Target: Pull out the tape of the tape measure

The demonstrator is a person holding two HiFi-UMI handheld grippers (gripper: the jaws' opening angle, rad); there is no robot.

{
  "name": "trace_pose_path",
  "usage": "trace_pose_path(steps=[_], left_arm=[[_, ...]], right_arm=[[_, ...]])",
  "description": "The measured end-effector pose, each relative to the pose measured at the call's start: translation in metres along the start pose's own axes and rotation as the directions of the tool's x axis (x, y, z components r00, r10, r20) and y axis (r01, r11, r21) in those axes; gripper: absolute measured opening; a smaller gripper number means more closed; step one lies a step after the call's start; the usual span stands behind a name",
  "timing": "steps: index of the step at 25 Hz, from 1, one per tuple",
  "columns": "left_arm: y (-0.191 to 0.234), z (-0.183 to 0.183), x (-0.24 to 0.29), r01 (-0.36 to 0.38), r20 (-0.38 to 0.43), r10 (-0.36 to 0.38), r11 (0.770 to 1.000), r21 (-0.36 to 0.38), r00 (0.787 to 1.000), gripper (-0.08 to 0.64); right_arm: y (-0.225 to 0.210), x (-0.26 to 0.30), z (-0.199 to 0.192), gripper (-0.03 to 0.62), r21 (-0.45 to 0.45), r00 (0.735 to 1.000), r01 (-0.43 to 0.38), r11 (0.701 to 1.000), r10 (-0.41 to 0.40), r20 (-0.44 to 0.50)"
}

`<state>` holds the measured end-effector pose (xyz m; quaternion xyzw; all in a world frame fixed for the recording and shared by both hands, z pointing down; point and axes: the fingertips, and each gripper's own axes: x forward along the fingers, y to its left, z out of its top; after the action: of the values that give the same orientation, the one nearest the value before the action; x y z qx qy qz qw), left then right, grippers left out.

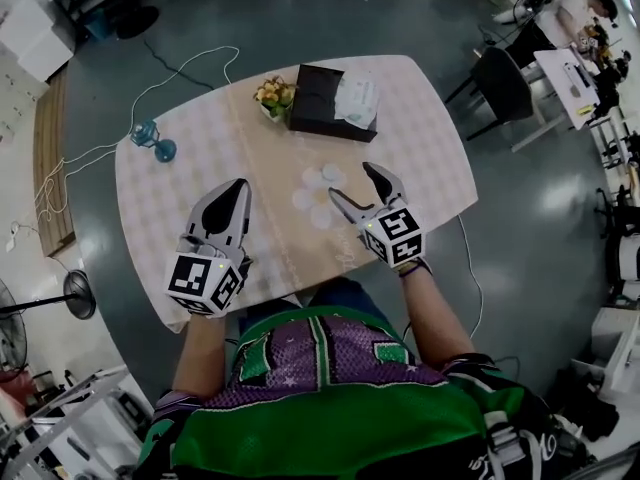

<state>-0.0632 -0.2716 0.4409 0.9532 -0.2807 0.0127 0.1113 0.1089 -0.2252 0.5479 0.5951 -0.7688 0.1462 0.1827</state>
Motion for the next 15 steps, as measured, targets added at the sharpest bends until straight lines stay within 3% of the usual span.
trace_pose_path(steps=[15], left_arm=[[0.000, -0.025, 0.055, -0.066, -0.080, 0.065, 0.998, -0.013, 0.995, 0.021]], right_arm=[[-0.051, 0.085, -0.099, 0.324, 0.060, 0.977, -0.048, 0.997, 0.059, -0.204]])
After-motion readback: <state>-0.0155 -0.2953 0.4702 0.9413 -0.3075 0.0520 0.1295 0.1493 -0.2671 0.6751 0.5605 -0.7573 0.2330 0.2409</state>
